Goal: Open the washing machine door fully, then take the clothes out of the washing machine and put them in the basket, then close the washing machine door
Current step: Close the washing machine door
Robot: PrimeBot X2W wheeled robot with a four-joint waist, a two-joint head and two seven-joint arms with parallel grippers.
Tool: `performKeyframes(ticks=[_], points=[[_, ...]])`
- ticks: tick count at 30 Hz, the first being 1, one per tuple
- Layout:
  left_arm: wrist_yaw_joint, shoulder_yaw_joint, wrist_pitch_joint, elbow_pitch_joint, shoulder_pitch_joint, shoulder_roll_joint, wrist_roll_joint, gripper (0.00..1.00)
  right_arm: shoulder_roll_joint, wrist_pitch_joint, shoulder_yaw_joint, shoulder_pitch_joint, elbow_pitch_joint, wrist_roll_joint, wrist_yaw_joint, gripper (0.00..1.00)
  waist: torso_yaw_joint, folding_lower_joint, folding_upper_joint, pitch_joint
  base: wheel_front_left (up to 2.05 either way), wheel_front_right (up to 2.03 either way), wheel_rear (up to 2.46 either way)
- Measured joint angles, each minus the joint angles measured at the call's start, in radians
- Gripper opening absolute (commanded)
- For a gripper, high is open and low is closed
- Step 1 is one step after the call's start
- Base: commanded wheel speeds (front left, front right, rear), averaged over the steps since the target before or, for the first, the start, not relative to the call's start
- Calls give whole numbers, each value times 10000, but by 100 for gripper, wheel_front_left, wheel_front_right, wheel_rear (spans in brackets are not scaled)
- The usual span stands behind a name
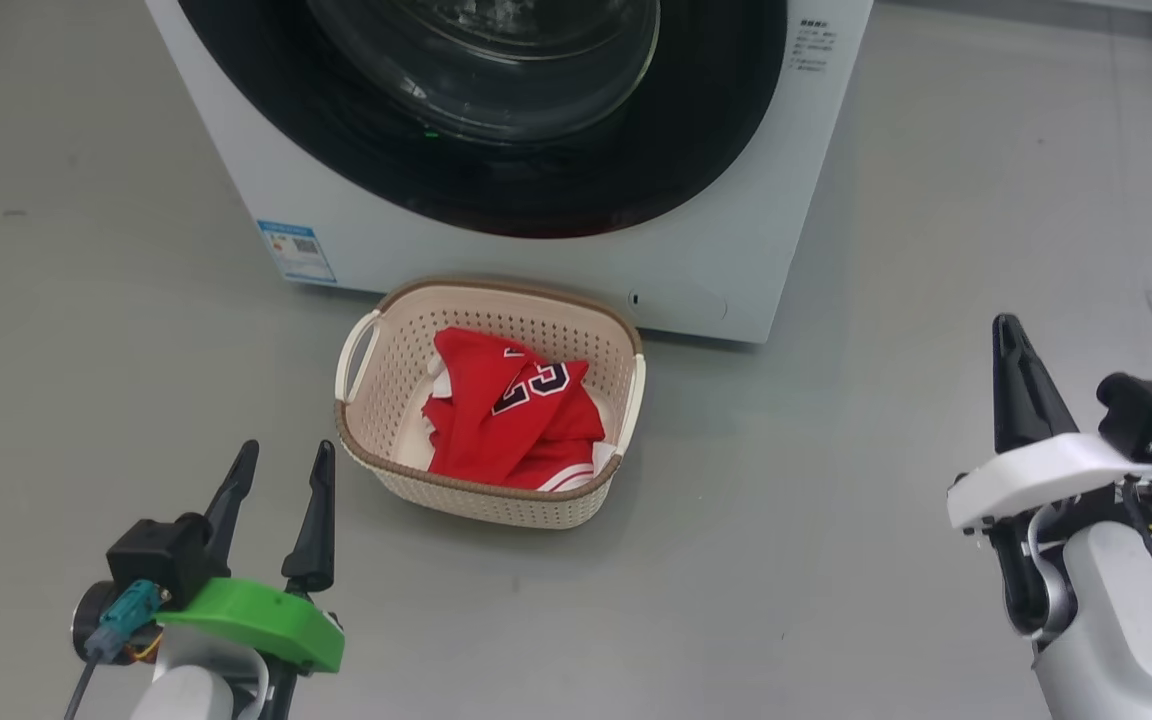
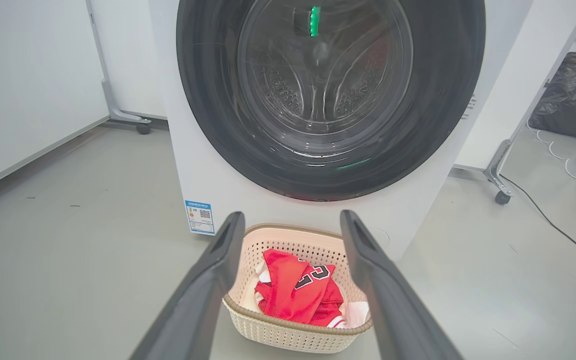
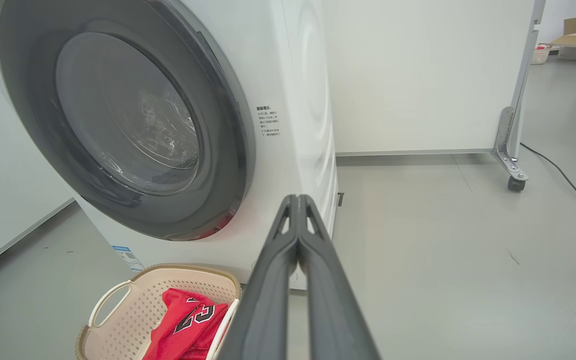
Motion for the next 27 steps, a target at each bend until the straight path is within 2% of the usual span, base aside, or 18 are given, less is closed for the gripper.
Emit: performKeyframes(ticks=[4, 7, 16, 17, 18, 27], points=[[0, -8, 0, 2, 349, 0, 88, 100, 29, 0, -109, 770, -221, -15, -12, 0, -299, 0, 0, -514, 0, 0, 0], [0, 36, 0, -21, 579, 2, 148, 100, -142, 0, 23, 1229, -420, -510, -104, 0, -517, 0, 0, -836, 0, 0, 0], [0, 27, 0, -190, 834, -6, 240, 100, -2, 0, -251, 2258, -1162, -525, -278, 0, -1047, 0, 0, -1350, 0, 0, 0], [0, 29, 0, -198, 866, -8, 249, 100, 21, 0, -282, 2333, -1241, -545, -303, 41, -1075, 0, 0, -1374, 0, 0, 0], [0, 29, 0, -198, 895, -8, 268, 100, 36, 0, -307, 2405, -1340, -575, -351, 100, -1096, 0, 0, -1392, 0, 0, 0], [-2, -23, 0, -428, 1012, -10, 585, 100, 238, 0, -453, 2784, -1894, -686, -428, 100, -1198, 0, 0, -1416, 0, 0, 0]])
